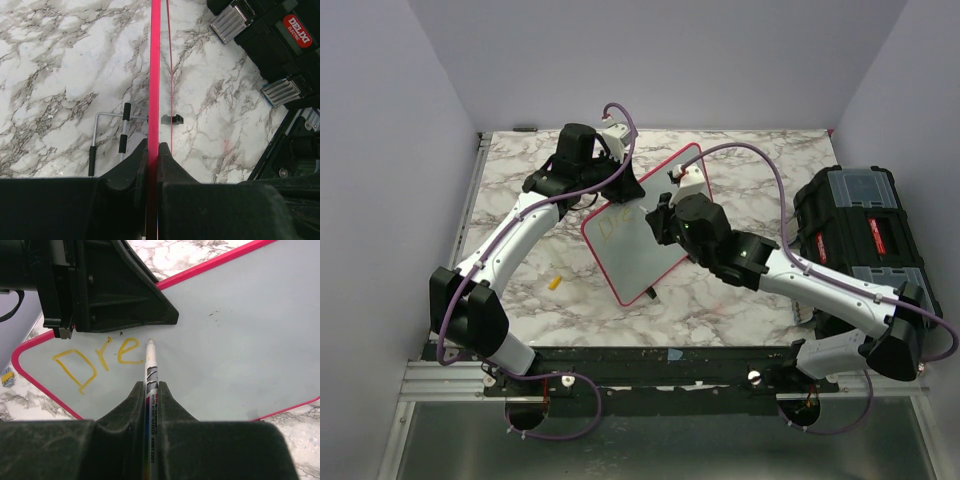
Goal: Write a sentence on the whiteboard
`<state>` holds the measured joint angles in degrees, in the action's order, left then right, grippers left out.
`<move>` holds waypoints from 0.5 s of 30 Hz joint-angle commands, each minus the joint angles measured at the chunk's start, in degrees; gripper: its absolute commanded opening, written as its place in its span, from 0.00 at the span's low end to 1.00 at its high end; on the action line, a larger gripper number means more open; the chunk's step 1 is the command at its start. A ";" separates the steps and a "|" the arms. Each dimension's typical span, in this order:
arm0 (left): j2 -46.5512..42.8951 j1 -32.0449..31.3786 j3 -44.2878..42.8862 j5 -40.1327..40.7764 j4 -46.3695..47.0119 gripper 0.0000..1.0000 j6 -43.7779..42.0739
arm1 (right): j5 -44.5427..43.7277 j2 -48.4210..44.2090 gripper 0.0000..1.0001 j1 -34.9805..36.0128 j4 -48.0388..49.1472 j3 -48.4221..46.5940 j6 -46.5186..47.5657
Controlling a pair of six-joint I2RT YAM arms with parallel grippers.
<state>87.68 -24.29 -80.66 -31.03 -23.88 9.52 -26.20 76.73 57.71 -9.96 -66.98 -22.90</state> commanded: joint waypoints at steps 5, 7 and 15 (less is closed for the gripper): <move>2.54 -0.75 2.24 3.98 -4.68 0.00 -5.65 | -3.56 1.50 0.01 -0.91 -0.48 -3.07 0.28; 2.48 -0.75 2.21 4.04 -4.64 0.00 -5.62 | -3.76 1.64 0.01 -1.02 -0.49 -3.16 0.25; 2.40 -0.75 2.03 3.89 -5.03 0.00 -5.58 | -3.61 2.09 0.01 -1.34 -0.68 -2.77 0.52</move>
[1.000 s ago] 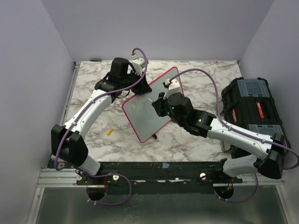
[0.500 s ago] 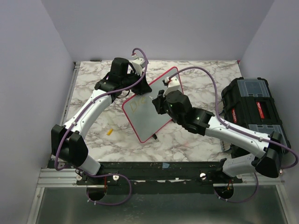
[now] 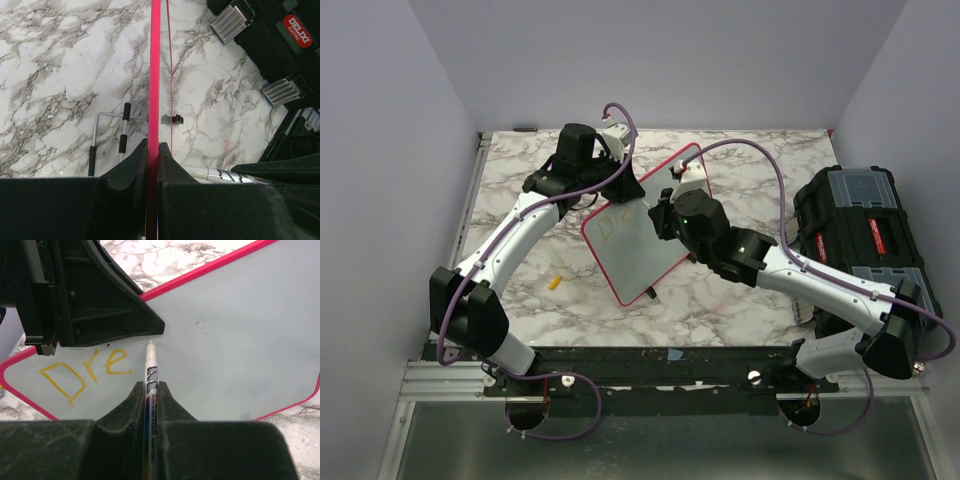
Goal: Write a sentence on the whiteboard
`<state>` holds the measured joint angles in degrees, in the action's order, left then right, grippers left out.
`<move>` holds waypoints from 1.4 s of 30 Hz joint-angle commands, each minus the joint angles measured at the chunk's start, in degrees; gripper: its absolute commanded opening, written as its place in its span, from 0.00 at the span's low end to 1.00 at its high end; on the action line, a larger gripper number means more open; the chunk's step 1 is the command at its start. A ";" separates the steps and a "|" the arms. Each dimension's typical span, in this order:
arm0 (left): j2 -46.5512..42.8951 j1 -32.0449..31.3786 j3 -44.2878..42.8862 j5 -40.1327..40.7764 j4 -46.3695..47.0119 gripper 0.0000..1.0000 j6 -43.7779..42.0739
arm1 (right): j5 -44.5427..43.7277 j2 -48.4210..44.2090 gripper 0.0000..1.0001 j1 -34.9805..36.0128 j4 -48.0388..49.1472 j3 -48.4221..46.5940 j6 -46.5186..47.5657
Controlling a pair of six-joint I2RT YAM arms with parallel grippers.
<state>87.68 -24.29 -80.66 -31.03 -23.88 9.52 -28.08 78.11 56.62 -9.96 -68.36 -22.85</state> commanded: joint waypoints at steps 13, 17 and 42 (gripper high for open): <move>1.98 -0.75 2.15 3.36 -5.13 0.00 -5.38 | -0.84 2.65 0.01 -0.63 -0.33 -3.22 0.45; 1.84 -0.75 2.18 3.37 -5.04 0.00 -5.34 | 0.54 3.11 0.01 -0.63 0.14 -3.45 0.82; 1.79 -0.75 1.83 3.60 -5.04 0.00 -5.39 | 7.61 0.48 0.01 -0.57 -0.91 3.75 -1.03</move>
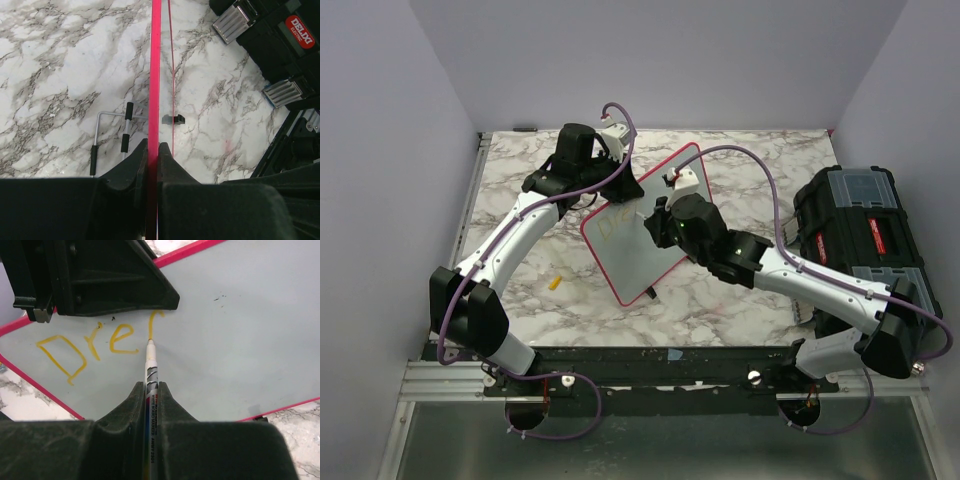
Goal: Write a sentence on the whiteboard
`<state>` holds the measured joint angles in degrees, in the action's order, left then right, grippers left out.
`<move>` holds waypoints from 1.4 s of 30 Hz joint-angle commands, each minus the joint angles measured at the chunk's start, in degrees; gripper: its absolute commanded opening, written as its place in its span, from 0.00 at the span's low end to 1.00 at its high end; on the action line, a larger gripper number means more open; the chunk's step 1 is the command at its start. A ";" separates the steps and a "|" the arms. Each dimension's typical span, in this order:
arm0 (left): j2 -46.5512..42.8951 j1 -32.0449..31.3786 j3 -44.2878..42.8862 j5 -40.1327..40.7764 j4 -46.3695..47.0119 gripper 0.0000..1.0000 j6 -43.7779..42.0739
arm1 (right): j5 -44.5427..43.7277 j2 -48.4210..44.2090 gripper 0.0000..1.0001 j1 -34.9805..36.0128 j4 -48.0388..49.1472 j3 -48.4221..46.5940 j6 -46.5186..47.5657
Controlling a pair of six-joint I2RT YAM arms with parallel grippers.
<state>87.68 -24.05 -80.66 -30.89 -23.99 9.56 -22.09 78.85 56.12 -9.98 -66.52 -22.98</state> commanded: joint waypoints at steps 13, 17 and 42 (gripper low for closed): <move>1.48 -1.00 1.82 3.38 -5.03 0.00 -5.33 | -4.86 1.29 0.01 -0.15 -3.67 -2.39 0.65; 1.44 -1.00 1.91 3.26 -5.01 0.00 -5.34 | -5.42 2.09 0.01 -0.22 -3.73 -3.49 1.05; 1.37 -1.00 1.93 3.21 -4.88 0.00 -5.28 | -5.50 4.32 0.01 -0.26 -3.52 -7.44 2.73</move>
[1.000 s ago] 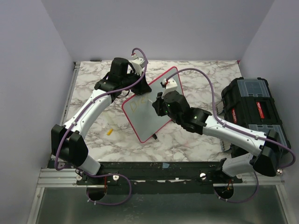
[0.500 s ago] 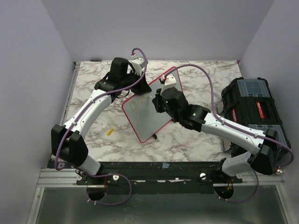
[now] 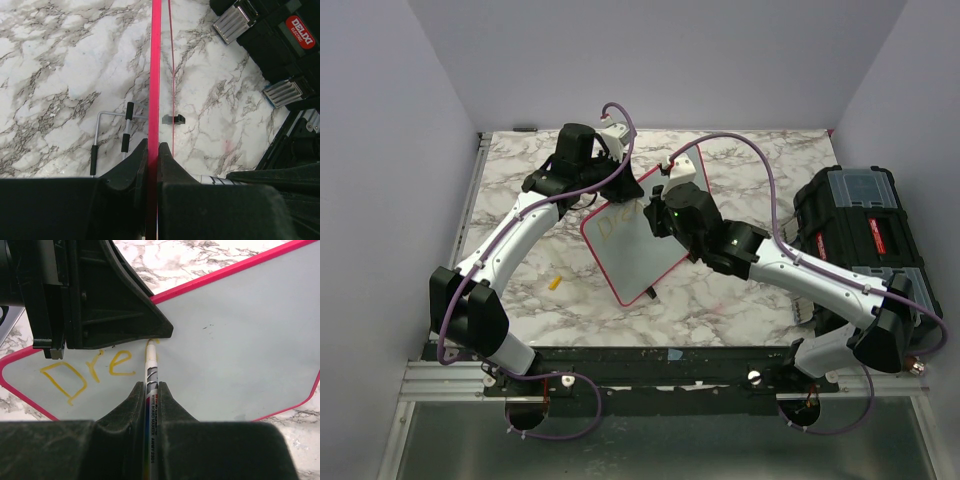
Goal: Write a sentence on the whiteboard
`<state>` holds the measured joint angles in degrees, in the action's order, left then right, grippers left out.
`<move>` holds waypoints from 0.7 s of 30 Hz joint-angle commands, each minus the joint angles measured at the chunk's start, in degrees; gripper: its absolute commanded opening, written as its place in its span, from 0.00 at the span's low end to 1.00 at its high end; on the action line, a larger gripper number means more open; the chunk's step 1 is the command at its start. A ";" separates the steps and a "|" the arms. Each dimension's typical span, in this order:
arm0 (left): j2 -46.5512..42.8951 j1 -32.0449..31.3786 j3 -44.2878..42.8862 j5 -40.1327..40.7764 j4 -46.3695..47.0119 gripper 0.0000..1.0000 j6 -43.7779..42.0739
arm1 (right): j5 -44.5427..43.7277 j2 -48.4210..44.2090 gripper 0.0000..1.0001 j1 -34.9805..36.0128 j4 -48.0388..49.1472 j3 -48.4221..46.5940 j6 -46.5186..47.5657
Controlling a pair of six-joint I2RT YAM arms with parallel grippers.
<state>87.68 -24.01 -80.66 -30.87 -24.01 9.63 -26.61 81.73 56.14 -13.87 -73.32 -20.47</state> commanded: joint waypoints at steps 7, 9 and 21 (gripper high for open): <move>1.26 -1.06 1.87 3.19 -4.82 0.00 -5.36 | -0.66 -0.03 0.01 -0.25 0.34 3.38 -0.99; 1.27 -1.04 1.83 3.19 -4.89 0.00 -5.34 | -0.62 -0.51 0.01 -0.32 0.08 4.62 -1.45; 1.04 -1.05 1.82 3.25 -4.99 0.00 -5.35 | -2.82 -1.49 0.01 -0.28 -0.80 4.71 -0.75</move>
<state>87.68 -23.99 -80.66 -30.79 -24.03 9.63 -27.18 80.18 56.14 -13.56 -68.10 -21.39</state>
